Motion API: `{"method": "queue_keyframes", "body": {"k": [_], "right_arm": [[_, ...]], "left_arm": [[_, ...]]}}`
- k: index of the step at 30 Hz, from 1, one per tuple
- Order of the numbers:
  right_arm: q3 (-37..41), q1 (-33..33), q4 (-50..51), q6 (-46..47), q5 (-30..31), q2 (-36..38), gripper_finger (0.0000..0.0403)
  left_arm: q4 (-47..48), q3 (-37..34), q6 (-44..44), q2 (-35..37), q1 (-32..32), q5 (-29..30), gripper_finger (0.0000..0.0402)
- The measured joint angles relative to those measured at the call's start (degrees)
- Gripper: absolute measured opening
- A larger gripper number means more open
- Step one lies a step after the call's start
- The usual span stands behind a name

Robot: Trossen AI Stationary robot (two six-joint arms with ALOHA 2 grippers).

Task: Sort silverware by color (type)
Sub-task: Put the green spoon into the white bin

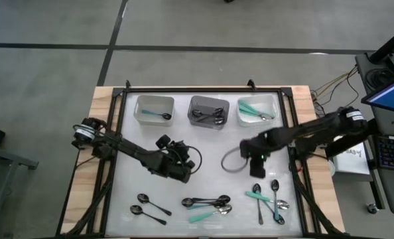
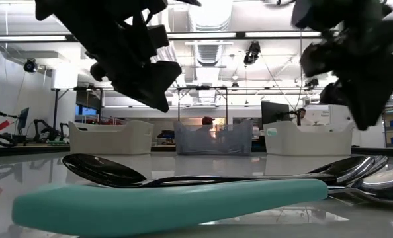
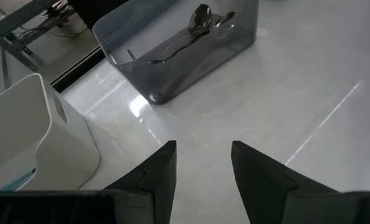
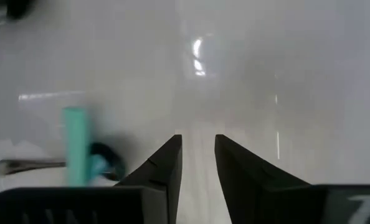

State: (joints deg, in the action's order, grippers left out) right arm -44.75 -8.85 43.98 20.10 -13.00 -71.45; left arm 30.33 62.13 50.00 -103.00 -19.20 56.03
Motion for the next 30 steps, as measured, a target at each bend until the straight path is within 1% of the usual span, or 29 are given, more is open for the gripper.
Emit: {"method": "queue_keyframes", "body": {"k": [3, 7, 11, 13, 15, 19, 24, 27, 30], "right_arm": [[0.0, -6.1, -3.9, 1.8, 0.0, -0.7, 0.0082], [0.0, -12.5, -7.0, 5.3, 0.9, -1.8, 0.0080], [0.0, -17.1, -7.3, 10.9, 1.0, -3.2, 0.0082], [0.0, -19.2, -7.4, 13.7, 0.7, -3.9, 0.0086], [0.0, -21.3, -7.5, 15.0, 0.0, -4.6, 0.0091], [0.0, -24.8, -8.0, 18.0, -0.5, -5.7, 0.0102], [0.0, -28.1, -12.0, 20.6, -0.5, -7.2, 0.0111], [0.0, -29.2, -13.9, 20.5, -0.4, -8.6, 0.0112], [-0.1, -29.3, -14.1, 21.5, 1.1, -10.3, 0.0109]], "left_arm": [[-0.4, 0.0, 0.0, 0.0, 0.0, 0.0, 0.0136], [-0.8, 0.0, 0.0, 0.0, -0.1, 0.0, 0.0136], [-0.8, 0.0, 0.0, 0.0, -0.1, -0.2, 0.0136], [-0.8, 0.0, 0.0, 0.0, -0.1, -1.3, 0.0136], [-0.7, 0.0, 0.0, 0.0, -0.2, -1.6, 0.0136], [-0.7, 0.0, -0.8, 0.0, -0.2, -1.6, 0.0136], [-0.8, 0.0, -1.7, 0.0, -0.2, -1.6, 0.0136], [-0.7, 0.0, -1.8, 0.0, -0.2, -1.5, 0.0136], [-0.7, 0.0, -2.6, 0.0, -0.2, -1.5, 0.0136]]}}
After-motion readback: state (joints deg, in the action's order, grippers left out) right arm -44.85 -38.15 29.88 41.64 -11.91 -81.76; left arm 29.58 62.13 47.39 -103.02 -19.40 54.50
